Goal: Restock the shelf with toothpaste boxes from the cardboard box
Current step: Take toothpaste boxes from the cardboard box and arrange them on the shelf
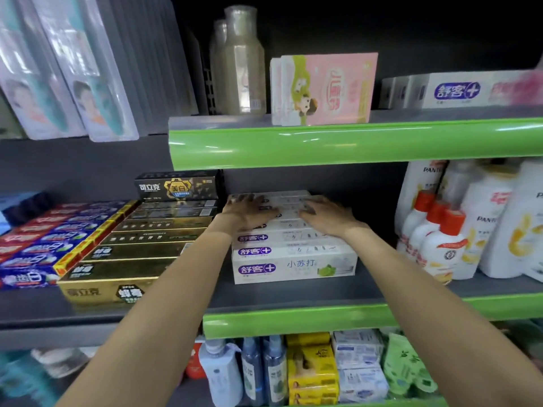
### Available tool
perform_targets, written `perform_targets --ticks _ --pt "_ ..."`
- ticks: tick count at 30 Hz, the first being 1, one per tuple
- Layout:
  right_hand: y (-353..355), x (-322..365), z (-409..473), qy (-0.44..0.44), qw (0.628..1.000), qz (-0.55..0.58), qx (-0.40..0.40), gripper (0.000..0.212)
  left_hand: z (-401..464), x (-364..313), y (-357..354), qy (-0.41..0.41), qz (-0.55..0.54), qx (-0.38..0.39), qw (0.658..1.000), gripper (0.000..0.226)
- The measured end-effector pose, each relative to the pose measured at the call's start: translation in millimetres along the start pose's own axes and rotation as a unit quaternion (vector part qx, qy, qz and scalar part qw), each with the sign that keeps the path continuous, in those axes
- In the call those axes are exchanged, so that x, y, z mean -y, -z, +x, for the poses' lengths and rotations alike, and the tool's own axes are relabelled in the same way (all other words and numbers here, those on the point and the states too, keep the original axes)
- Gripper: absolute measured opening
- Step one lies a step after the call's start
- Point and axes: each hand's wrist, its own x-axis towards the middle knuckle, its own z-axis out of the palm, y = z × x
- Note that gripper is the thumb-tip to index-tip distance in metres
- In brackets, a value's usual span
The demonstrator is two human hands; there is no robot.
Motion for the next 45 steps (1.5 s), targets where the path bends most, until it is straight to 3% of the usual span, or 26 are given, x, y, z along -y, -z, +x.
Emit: perform_targets --ticks 8,13,23,31,45 --pt "-6 24 2 0.016 0.999 -0.035 0.017 0.067 -4 -9 3 -0.032 0.038 -0.033 0.998 0.080" --pt "-2 13 3 -0.015 0.999 -0.037 -0.005 0.073 0 -8 0 -0.031 0.044 -0.018 0.998 0.082" --pt "-6 14 7 0.021 0.999 -0.038 0.022 0.071 0 -9 2 -0.027 0.051 -0.011 0.998 0.084" --pt "10 7 -14 0.066 0.996 0.016 0.053 0.070 -1 -8 3 -0.022 0.021 -0.004 1.000 0.071" --pt "6 9 -9 0.057 0.994 -0.054 0.074 0.072 5 -7 0 -0.036 0.020 0.019 0.999 0.068"
